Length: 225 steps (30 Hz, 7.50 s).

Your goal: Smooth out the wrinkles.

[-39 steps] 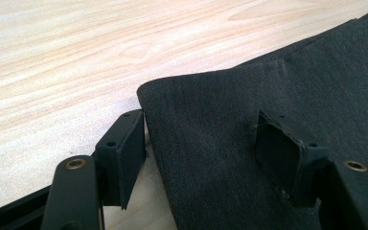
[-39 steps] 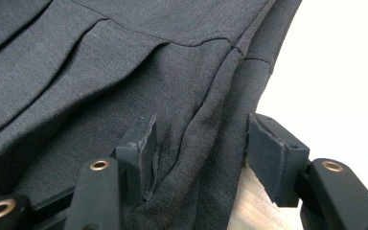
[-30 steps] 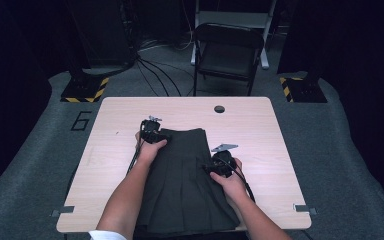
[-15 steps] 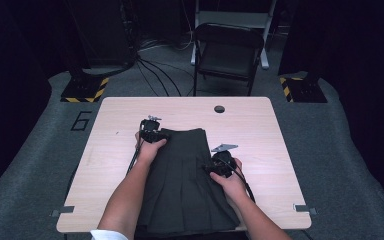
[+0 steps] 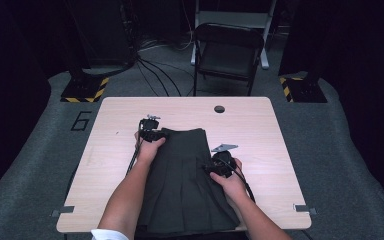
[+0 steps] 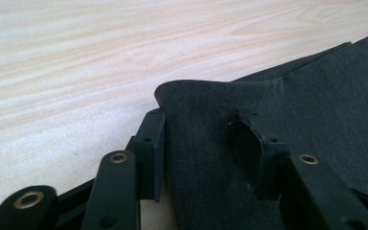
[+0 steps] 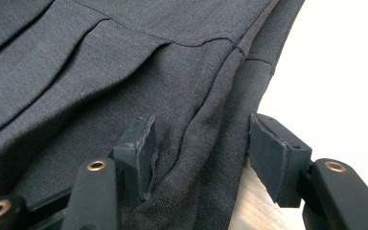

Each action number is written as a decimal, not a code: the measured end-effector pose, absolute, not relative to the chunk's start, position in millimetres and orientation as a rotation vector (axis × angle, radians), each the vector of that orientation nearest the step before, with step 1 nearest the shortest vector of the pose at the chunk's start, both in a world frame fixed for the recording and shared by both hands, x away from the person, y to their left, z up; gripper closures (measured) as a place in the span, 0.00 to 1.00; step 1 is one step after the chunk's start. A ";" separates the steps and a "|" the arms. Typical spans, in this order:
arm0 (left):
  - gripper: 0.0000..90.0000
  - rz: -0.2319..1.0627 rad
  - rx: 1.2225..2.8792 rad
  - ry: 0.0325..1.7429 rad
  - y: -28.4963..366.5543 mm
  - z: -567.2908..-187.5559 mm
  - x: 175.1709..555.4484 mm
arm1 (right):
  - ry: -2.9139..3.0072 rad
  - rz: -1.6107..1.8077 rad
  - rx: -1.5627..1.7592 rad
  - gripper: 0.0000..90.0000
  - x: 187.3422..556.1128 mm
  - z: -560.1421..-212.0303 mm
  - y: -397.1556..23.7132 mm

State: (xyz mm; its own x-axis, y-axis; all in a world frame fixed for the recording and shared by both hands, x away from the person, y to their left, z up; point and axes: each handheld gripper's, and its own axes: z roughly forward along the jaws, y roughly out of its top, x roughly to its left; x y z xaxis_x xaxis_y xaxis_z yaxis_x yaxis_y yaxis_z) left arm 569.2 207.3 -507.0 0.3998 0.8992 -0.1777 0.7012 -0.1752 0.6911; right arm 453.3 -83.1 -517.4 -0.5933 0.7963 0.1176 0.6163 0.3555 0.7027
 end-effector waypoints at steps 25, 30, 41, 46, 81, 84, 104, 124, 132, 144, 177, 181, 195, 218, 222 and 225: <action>0.92 0.350 1.907 1.291 203.8 -488.0 556.0 | 2.371 1.075 1.251 0.48 453.5 -518.0 -83.7; 0.92 0.380 1.923 1.257 201.6 -482.1 553.0 | 2.370 1.078 1.247 0.48 453.7 -518.3 -83.8; 0.94 0.437 1.913 1.223 200.9 -458.3 549.0 | 2.348 1.094 1.304 0.50 455.7 -507.7 -89.1; 0.94 0.461 1.916 1.200 198.5 -448.2 548.4 | 2.256 1.172 1.199 0.56 443.3 -481.4 -83.6; 0.95 0.469 1.876 0.952 186.9 -397.3 514.6 | 2.479 1.102 1.127 0.55 444.9 -509.2 -64.4; 0.95 0.458 1.867 0.915 188.0 -393.3 503.5 | 2.478 1.102 1.124 0.55 445.1 -509.7 -64.5; 0.95 0.424 1.915 0.743 199.9 -380.3 436.4 | 2.464 1.138 1.173 0.55 445.5 -510.9 -65.9; 0.95 0.298 1.959 0.720 235.6 -419.0 369.6 | 2.466 1.154 1.192 0.59 446.9 -511.5 -69.2; 0.95 0.231 1.986 0.750 237.6 -445.8 355.9 | 2.478 1.166 1.178 0.59 448.7 -511.6 -71.0; 0.95 0.183 2.030 0.776 237.4 -478.7 351.2 | 2.486 1.169 1.165 0.57 447.9 -511.6 -70.9; 0.94 0.163 2.132 0.751 229.5 -508.8 350.3 | 2.353 1.212 1.251 0.54 493.3 -450.0 -60.6; 0.94 0.143 2.123 0.750 230.8 -509.5 350.0 | 2.374 1.131 1.226 0.54 506.4 -449.5 -48.7; 0.78 0.135 2.102 0.784 237.3 -502.6 344.9 | 2.534 1.198 1.232 0.63 503.5 -452.4 -45.6; 0.85 0.226 1.990 0.806 250.8 -477.0 341.0 | 2.566 1.293 1.098 0.63 446.2 -447.9 -85.3; 0.86 0.241 1.971 0.810 255.4 -472.6 341.5 | 2.578 1.285 1.057 0.62 432.6 -450.5 -93.3; 0.86 0.241 2.003 0.784 257.3 -467.5 340.5 | 2.574 1.305 1.049 0.60 417.8 -452.1 -105.1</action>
